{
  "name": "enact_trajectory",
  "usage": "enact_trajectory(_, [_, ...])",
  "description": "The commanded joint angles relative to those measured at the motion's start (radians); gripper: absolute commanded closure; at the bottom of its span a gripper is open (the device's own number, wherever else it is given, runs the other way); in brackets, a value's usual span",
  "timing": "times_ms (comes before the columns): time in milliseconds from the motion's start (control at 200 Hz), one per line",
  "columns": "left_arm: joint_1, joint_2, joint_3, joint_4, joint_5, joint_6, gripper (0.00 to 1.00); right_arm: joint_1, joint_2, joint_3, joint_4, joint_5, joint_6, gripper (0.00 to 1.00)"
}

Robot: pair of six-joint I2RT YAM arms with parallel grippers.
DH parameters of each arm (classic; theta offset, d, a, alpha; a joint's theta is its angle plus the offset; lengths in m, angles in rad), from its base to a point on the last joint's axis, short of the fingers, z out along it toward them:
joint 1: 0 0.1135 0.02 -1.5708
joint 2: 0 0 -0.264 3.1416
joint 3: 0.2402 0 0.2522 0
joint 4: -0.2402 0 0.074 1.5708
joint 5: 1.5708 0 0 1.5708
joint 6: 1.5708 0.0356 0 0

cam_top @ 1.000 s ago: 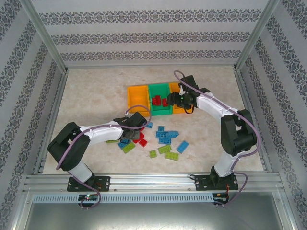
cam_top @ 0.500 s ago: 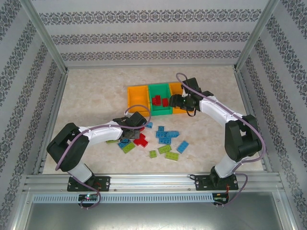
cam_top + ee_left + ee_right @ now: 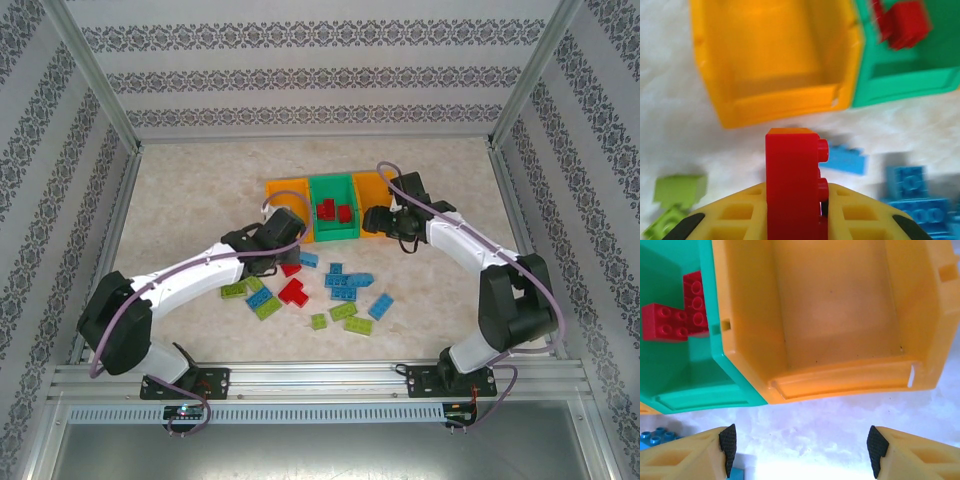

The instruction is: Sort the legos into containers by color

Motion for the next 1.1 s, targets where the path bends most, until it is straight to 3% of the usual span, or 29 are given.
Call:
enact_trajectory(0, [-0.012,0.092,0.132,0.074,0.082,0.099,0.85,-0.007,-0.045,-0.041,0.027,0.010,-0.021,0.27])
enact_trajectory(175, [-0.005,0.299,0.370,0.033,0.170,0.140,0.86,-0.006,-0.100,-0.109,0.045,0.002,-0.033,0.27])
enact_trajectory(375, [0.049,0.432,0.501,0.016,0.204,0.100,0.84,0.008,-0.166,-0.166,-0.002,-0.065,-0.090,0.26])
enact_trajectory(594, [0.073,0.540,0.608,0.000,0.250,0.098,0.80,0.134,-0.207,-0.243,-0.034,-0.128,-0.078,0.17])
enact_trajectory(834, [0.073,0.586,0.651,-0.015,0.264,0.066,0.62,0.202,-0.267,-0.323,-0.013,-0.140,-0.011,0.11])
enact_trajectory(1099, [0.073,0.528,0.596,0.003,0.273,0.056,0.39,0.230,-0.206,-0.319,0.016,-0.136,-0.035,0.03])
